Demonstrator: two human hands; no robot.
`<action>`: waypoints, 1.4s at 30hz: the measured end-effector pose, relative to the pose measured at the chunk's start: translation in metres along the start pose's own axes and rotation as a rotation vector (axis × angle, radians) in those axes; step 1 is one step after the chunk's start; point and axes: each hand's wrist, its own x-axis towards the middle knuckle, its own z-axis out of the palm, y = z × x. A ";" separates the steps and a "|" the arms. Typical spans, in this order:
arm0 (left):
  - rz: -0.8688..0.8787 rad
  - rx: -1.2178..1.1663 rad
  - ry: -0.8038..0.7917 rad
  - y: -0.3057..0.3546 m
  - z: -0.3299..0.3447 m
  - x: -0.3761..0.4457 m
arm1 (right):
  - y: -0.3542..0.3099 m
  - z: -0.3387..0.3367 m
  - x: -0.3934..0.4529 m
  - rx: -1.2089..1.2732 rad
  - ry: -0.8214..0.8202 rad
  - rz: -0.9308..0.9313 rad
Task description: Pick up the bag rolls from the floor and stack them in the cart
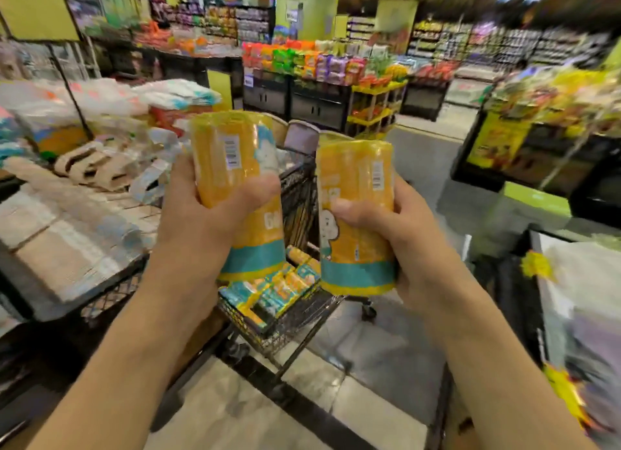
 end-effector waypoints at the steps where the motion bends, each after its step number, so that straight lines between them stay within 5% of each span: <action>1: -0.006 -0.006 -0.030 -0.007 0.016 0.009 | 0.002 -0.015 0.006 -0.004 0.024 0.002; 8: -0.065 -0.069 -0.147 -0.055 0.112 0.074 | 0.017 -0.095 0.061 -0.032 0.151 0.048; 23: -0.188 -0.078 -0.108 -0.170 0.235 0.238 | 0.065 -0.231 0.248 -0.131 0.171 0.123; 33: -0.260 -0.025 0.239 -0.237 0.290 0.285 | 0.131 -0.303 0.394 -0.032 -0.161 0.228; 42: -0.351 0.057 0.579 -0.278 0.273 0.292 | 0.205 -0.272 0.478 -0.010 -0.517 0.420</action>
